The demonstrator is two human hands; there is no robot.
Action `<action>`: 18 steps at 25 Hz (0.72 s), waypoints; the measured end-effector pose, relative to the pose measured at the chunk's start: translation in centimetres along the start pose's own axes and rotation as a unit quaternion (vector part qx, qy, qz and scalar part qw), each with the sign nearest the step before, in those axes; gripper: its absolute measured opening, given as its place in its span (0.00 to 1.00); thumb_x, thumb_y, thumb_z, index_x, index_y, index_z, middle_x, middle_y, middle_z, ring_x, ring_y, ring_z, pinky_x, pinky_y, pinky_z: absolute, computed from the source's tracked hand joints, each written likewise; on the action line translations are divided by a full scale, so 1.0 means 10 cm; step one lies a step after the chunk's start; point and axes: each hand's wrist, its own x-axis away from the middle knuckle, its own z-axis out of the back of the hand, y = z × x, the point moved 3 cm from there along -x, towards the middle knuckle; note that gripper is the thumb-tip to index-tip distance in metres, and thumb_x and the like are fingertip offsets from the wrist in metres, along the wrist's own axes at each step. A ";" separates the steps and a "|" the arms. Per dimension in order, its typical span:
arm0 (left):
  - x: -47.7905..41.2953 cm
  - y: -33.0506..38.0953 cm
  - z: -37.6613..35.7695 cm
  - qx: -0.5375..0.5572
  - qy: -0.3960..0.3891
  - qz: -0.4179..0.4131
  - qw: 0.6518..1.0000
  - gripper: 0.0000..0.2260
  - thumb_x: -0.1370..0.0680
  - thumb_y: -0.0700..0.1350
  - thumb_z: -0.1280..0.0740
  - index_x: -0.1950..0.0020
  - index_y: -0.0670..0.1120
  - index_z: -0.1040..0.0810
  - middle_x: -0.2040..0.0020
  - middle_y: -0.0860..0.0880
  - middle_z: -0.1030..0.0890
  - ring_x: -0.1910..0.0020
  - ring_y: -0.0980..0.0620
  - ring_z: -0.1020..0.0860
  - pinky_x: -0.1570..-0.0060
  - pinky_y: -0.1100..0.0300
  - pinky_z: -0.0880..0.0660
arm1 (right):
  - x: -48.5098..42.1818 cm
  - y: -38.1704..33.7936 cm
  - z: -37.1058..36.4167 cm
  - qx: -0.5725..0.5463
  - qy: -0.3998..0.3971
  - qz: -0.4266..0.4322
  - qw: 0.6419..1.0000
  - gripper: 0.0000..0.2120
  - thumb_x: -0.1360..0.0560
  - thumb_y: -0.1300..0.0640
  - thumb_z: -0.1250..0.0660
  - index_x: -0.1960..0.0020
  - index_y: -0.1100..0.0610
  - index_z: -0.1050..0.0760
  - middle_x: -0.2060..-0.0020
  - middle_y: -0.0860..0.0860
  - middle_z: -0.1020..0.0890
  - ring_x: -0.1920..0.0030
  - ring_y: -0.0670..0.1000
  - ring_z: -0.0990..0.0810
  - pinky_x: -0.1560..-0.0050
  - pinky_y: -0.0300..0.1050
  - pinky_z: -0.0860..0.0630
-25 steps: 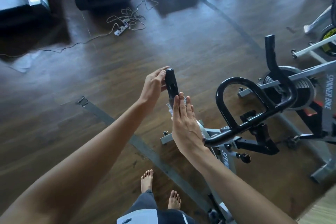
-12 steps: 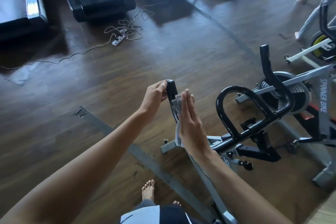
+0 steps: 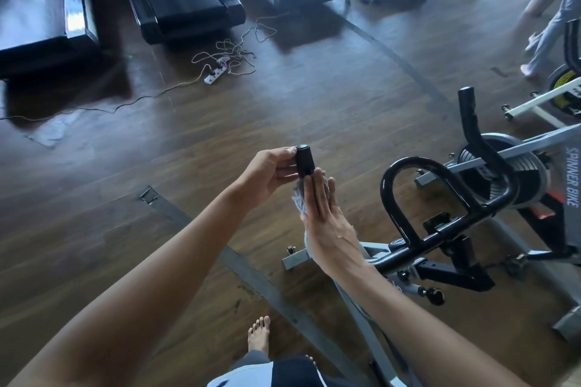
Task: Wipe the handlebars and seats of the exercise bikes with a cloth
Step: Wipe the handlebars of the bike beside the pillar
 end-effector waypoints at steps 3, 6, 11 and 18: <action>0.01 -0.02 -0.01 0.003 0.010 -0.013 1.000 0.11 0.19 0.39 0.42 0.47 0.45 0.20 0.55 0.48 0.15 0.54 0.51 0.17 0.47 0.58 0.23 | 0.26 0.01 0.03 0.053 -0.012 -0.005 0.998 0.45 0.26 0.67 0.31 0.19 0.62 0.56 0.20 0.61 0.52 0.21 0.66 0.50 0.23 0.57 0.45; 0.01 -0.02 -0.03 0.004 0.021 -0.022 1.000 0.11 0.18 0.39 0.42 0.48 0.45 0.19 0.58 0.50 0.14 0.55 0.52 0.17 0.47 0.58 0.23 | 0.28 -0.03 0.09 0.087 -0.020 -0.016 0.996 0.42 0.26 0.65 0.30 0.20 0.63 0.50 0.20 0.62 0.50 0.21 0.66 0.51 0.21 0.60 0.49; 0.03 -0.05 -0.06 0.007 0.031 -0.032 0.999 0.11 0.18 0.40 0.41 0.48 0.44 0.19 0.58 0.48 0.14 0.55 0.50 0.17 0.42 0.55 0.24 | 0.09 -0.10 0.22 0.077 -0.009 -0.030 0.997 0.32 0.21 0.62 0.39 0.20 0.62 0.46 0.20 0.63 0.53 0.20 0.64 0.56 0.22 0.60 0.51; 0.06 -0.06 -0.09 0.011 0.060 -0.041 0.997 0.10 0.18 0.41 0.41 0.49 0.45 0.19 0.58 0.49 0.14 0.57 0.52 0.16 0.45 0.58 0.23 | 0.36 0.00 0.17 0.064 -0.029 0.001 0.998 0.31 0.22 0.63 0.34 0.23 0.67 0.41 0.25 0.67 0.38 0.24 0.64 0.38 0.28 0.55 0.30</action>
